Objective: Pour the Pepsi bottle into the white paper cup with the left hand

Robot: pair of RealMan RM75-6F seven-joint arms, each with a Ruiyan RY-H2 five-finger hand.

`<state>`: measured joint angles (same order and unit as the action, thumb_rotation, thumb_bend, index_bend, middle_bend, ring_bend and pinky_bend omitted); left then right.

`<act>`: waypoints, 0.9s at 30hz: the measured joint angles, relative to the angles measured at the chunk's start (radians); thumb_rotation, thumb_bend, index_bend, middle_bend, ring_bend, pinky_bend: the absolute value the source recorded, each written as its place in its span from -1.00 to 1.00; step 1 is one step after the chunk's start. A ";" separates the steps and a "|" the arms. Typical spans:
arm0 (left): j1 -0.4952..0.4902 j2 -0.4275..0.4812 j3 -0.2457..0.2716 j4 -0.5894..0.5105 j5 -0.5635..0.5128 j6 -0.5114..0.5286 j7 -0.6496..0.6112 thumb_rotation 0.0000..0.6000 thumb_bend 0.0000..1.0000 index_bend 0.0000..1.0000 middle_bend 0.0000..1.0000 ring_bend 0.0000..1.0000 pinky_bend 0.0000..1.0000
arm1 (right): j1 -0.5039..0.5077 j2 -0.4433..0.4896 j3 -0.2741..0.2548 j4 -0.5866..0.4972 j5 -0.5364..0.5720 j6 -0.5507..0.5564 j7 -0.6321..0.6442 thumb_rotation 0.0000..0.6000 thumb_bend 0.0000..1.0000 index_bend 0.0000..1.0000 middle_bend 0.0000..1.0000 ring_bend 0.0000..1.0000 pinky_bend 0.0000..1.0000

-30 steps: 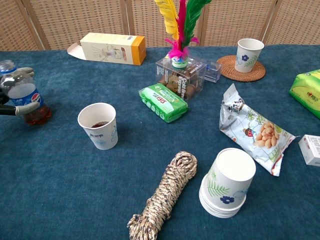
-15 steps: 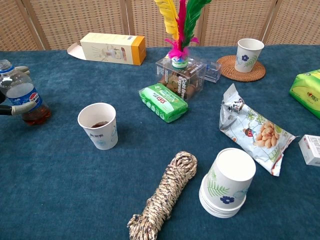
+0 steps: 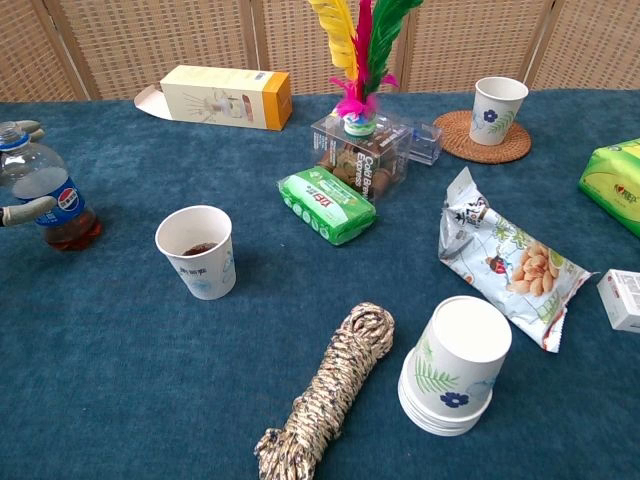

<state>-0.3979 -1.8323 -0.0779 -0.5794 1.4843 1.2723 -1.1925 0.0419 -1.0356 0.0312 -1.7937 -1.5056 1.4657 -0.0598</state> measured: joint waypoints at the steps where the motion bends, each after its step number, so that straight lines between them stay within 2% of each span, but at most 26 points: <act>1: 0.005 0.008 0.002 -0.008 0.003 0.012 0.004 1.00 -0.34 -1.00 -1.00 -1.00 -1.00 | 0.000 0.000 0.000 0.000 0.000 0.000 0.000 1.00 -0.95 -1.00 -1.00 -1.00 -1.00; 18: 0.089 0.160 0.031 -0.202 0.053 0.195 0.095 1.00 -0.34 -1.00 -1.00 -1.00 -1.00 | -0.002 0.002 -0.007 -0.007 -0.013 0.002 -0.006 1.00 -0.95 -1.00 -1.00 -1.00 -1.00; 24: 0.116 0.254 0.042 -0.313 0.093 0.287 0.189 1.00 -0.34 -1.00 -1.00 -1.00 -1.00 | -0.002 0.000 -0.008 -0.007 -0.013 0.001 -0.011 1.00 -0.95 -1.00 -1.00 -1.00 -1.00; 27: 0.123 0.304 0.046 -0.358 0.107 0.309 0.285 1.00 -0.34 -1.00 -1.00 -1.00 -1.00 | -0.001 0.000 -0.006 -0.006 -0.007 0.000 -0.012 1.00 -0.95 -1.00 -1.00 -1.00 -1.00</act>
<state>-0.2751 -1.5284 -0.0320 -0.9370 1.5916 1.5814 -0.9072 0.0409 -1.0358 0.0255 -1.7997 -1.5126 1.4656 -0.0720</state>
